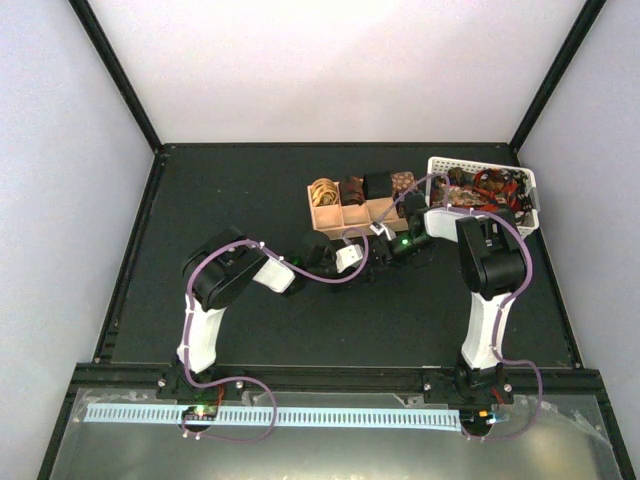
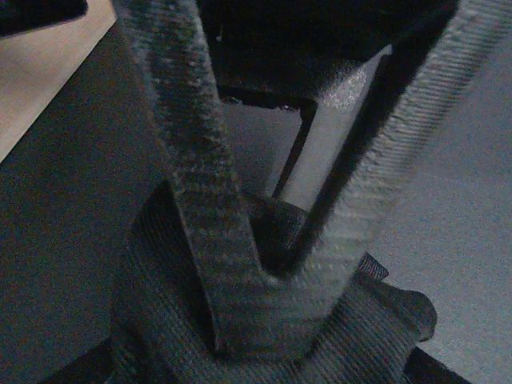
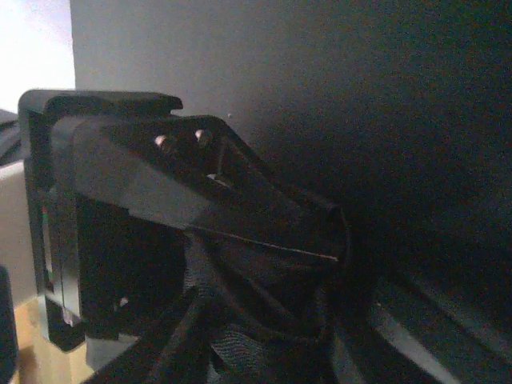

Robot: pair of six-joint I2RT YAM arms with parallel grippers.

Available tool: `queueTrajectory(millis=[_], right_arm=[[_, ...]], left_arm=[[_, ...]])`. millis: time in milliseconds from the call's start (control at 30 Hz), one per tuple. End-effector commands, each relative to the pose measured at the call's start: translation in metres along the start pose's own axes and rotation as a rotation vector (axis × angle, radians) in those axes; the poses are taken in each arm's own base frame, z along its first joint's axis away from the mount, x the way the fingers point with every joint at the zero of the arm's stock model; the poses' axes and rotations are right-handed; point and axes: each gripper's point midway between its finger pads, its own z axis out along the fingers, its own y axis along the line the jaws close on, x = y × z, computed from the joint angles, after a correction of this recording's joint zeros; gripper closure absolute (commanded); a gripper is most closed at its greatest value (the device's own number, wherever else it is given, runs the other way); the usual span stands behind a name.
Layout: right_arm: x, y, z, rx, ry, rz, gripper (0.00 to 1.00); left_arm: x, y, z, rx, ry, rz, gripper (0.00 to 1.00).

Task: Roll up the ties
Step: Roll the tie at the center of the board, then pick up the tie from the center of the board.

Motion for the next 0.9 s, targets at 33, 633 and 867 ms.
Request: queueTrajectory(millis=[33,633,867], right_arm=[[0.017,0.004,0.006,-0.010,0.049,0.032,0.83],[0.012,0.008,-0.005,0.040,0.022,0.003,0.99],[0.012,0.011,-0.014,0.086,0.019,-0.031,0.99]], left_arm=[[0.053,-0.008,0.002,0.008,0.170,-0.074,0.54],[0.006,-0.015,-0.021,0.006,0.053,-0.033,0.02],[-0.023,-0.026,-0.054,0.022,-0.013,-0.024,0.01]])
